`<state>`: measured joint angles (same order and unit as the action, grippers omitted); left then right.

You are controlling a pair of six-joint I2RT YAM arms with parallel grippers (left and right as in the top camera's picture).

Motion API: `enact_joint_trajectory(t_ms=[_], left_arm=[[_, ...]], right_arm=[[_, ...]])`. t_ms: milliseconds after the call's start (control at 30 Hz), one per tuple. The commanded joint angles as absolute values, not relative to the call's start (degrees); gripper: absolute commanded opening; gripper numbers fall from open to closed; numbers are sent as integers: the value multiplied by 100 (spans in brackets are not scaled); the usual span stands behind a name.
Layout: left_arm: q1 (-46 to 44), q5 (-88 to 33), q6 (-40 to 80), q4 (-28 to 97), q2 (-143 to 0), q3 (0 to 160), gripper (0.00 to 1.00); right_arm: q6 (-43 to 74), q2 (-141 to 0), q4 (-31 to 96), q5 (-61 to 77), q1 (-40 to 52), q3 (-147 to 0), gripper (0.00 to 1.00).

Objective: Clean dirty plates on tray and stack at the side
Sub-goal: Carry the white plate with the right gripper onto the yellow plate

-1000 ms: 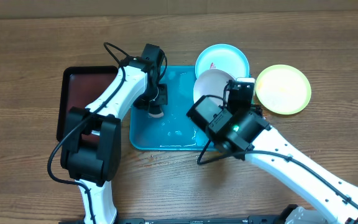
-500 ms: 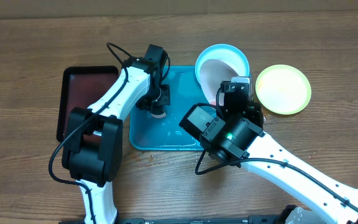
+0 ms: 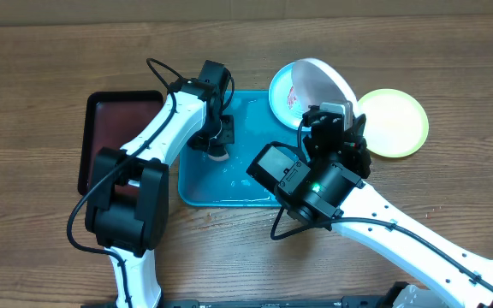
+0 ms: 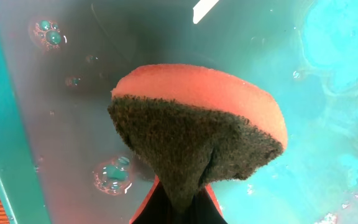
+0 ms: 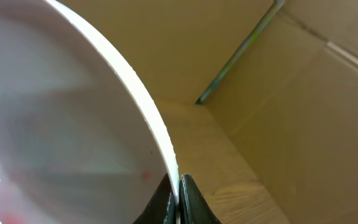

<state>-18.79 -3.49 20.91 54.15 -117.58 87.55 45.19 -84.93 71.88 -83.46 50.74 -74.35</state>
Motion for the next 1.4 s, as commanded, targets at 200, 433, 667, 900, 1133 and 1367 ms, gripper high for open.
enact_joint_trajectory(t_ms=[200, 433, 667, 900, 1133, 1367], left_arm=[[-1922, -410, 2150, 5393, -11775, 8698, 4], [-1922, -410, 2150, 5393, -11775, 8698, 4], [-1922, -410, 2147, 5393, -11775, 8698, 4], [-1920, -392, 2145, 5393, -11778, 8670, 4], [-1920, -384, 2143, 5391, -11775, 8648, 4], [-1920, -384, 2143, 5389, -11778, 8648, 4]], right_arm=[[4560, -8374, 7019, -8510, 5122, -7557, 4], [4565, -8374, 7013, -7336, 5098, -7555, 4], [4563, -8403, 6689, -6257, 5037, -7284, 4], [4451, -8407, 6093, -5535, 4689, -6766, 4], [3247, -8405, 5260, -3524, 3837, -6573, 4], [2858, -8368, 4901, -1553, 2464, -6576, 4]])
